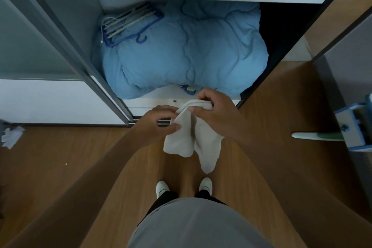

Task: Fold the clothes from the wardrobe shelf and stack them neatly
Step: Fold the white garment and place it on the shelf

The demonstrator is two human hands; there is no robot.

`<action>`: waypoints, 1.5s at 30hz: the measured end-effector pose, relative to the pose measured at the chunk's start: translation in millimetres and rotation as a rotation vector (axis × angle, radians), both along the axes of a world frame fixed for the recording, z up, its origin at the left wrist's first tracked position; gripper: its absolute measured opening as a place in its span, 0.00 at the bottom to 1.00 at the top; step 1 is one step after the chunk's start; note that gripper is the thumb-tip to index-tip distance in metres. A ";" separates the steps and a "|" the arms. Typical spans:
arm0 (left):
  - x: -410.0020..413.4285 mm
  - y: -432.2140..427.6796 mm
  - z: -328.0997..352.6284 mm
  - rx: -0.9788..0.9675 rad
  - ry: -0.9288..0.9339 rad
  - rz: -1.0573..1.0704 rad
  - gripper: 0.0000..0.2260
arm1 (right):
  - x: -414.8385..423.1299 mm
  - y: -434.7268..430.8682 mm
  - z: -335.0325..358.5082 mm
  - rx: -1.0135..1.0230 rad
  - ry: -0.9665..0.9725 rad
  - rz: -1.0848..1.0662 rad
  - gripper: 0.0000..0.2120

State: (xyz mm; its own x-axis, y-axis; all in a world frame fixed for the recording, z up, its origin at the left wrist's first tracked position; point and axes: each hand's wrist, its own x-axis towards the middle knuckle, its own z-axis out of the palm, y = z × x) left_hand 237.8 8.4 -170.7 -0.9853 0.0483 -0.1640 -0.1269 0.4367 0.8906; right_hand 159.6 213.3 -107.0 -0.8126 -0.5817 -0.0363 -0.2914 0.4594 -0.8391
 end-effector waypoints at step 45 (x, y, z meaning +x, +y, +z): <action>-20.3 -8.0 30.7 -0.428 0.042 0.252 0.11 | -20.2 1.2 1.0 0.499 -0.085 0.394 0.13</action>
